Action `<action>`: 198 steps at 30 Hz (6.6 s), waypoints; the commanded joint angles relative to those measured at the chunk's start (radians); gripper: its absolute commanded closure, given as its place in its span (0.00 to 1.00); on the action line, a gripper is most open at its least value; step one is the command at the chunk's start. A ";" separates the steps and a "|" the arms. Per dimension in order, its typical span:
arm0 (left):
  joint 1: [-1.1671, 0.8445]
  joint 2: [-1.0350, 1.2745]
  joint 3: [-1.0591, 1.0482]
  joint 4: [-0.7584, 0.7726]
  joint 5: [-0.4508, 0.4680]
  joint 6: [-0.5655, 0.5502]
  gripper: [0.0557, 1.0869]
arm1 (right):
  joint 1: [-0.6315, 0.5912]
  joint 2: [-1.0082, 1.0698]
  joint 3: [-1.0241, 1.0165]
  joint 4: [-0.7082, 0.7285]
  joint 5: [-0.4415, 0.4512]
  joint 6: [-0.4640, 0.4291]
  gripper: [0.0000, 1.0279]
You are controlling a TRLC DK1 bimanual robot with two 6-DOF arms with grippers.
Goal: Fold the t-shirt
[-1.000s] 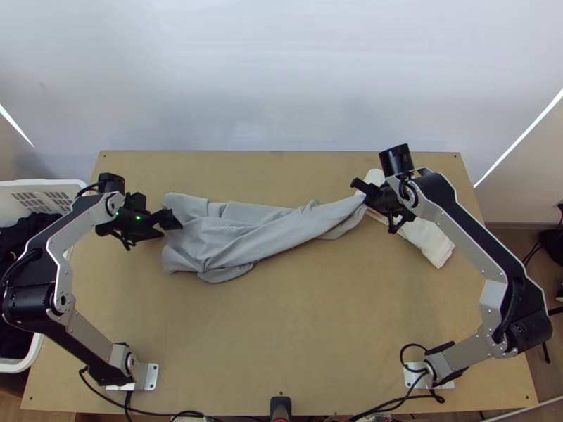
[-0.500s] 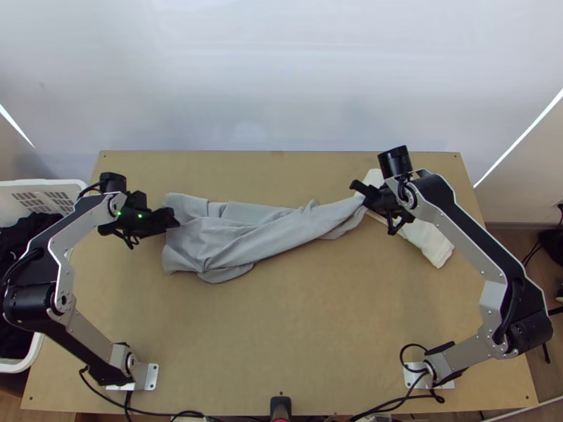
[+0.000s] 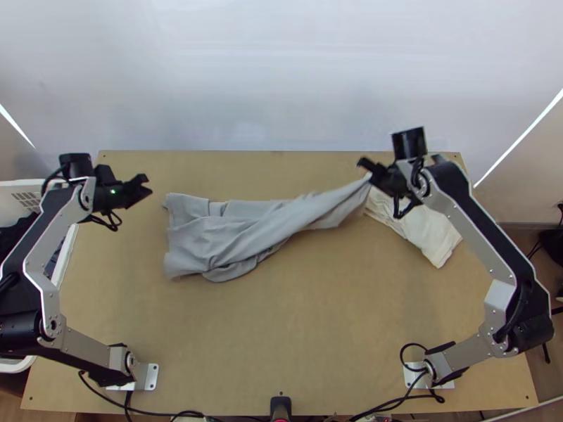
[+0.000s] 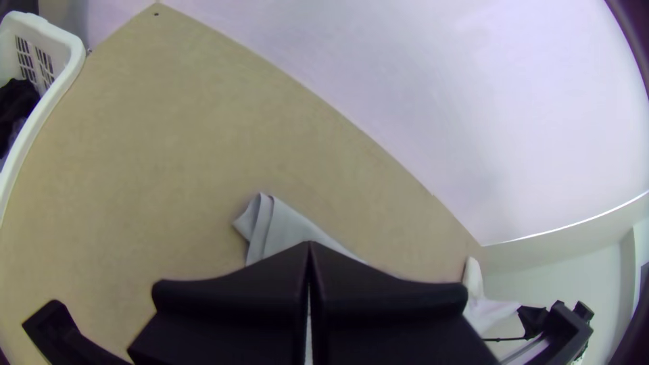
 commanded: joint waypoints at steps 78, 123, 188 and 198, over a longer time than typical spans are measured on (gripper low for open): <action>-0.021 0.094 0.914 -0.190 -0.120 -0.236 0.97 | 0.015 0.189 0.727 0.211 0.224 -0.348 0.97; 0.194 -0.726 0.518 -0.291 -0.088 -0.290 0.97 | 0.165 -0.811 0.247 -0.187 0.066 -0.340 0.97; -0.052 -0.640 0.759 -0.280 -0.424 -0.250 0.97 | 0.096 -0.607 0.701 -0.182 -0.056 -0.276 0.97; -0.133 -0.807 0.112 -0.245 -0.315 -0.148 0.97 | 0.059 -0.638 0.022 -0.133 -0.059 -0.160 0.97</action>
